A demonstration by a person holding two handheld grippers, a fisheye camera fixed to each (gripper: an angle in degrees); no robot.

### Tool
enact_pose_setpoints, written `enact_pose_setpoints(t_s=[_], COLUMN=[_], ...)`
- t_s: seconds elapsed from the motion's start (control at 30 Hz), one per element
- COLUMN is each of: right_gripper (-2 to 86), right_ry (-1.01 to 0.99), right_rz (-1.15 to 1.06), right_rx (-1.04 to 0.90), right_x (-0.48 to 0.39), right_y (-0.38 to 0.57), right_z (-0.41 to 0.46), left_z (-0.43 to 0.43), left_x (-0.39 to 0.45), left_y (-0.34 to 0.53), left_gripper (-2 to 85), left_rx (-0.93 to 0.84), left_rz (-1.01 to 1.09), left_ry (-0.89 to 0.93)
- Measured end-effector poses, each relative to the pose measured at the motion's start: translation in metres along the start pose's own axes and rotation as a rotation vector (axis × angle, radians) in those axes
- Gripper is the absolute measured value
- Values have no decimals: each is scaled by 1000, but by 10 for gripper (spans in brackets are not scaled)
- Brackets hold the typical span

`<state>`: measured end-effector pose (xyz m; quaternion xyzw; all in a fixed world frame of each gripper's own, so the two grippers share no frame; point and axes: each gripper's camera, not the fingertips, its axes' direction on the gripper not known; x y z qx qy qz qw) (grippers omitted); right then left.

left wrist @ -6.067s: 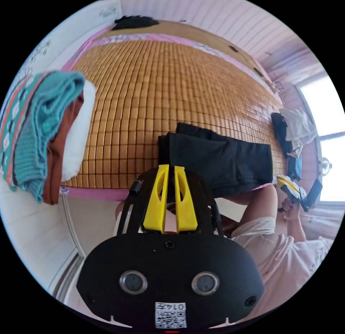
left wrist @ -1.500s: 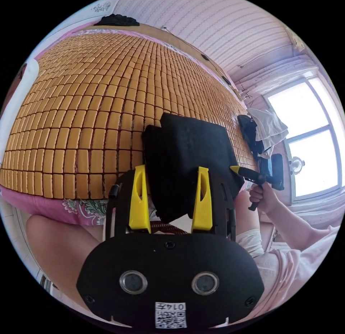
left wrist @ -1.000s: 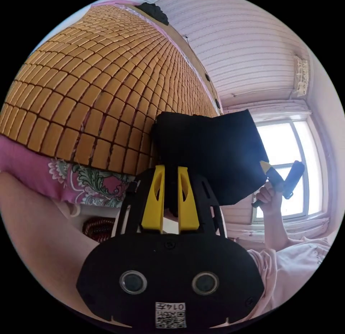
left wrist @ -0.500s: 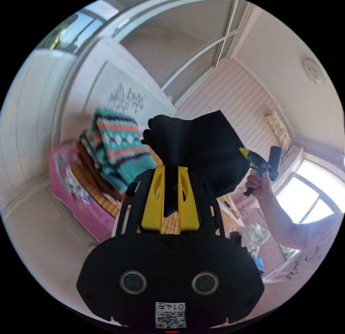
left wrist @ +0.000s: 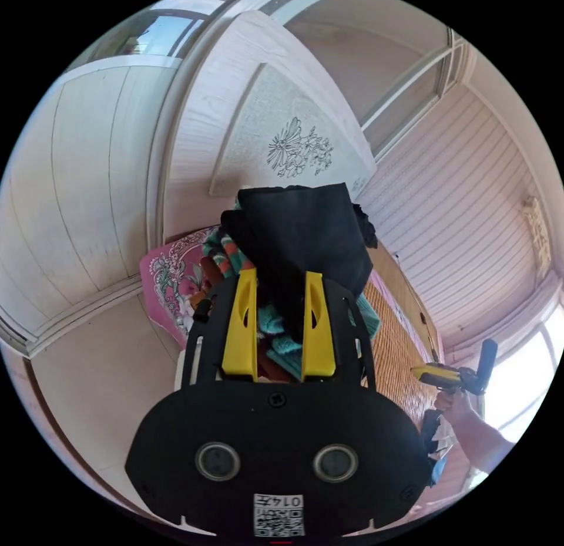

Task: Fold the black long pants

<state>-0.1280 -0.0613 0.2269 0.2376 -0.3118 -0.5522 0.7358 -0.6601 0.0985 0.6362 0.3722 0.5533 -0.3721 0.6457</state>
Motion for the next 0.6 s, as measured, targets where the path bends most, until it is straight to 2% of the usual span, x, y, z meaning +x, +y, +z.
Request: enact_pose_setpoints(t_s=[0.13, 0.3, 0.4, 0.47, 0.6], right_gripper=[0, 10, 16, 24, 63], right_ry=[111, 293, 487, 686, 846], right_rz=[206, 632, 836, 986, 1149], right_rx=[11, 53, 111, 170, 214], right_x=[29, 42, 32, 20, 9], right_y=[148, 335, 431, 497, 576], right_z=[-41, -104, -150, -186, -227], left_z=[-40, -27, 10, 45, 75], left_x=[42, 128, 200, 267, 380], left_y=[109, 264, 358, 430, 535], left_gripper=[88, 45, 29, 31, 49], left_rx=[74, -74, -208, -353, -496], left_rz=[203, 518, 705, 830, 1021], left_ry=[30, 135, 286, 422, 685])
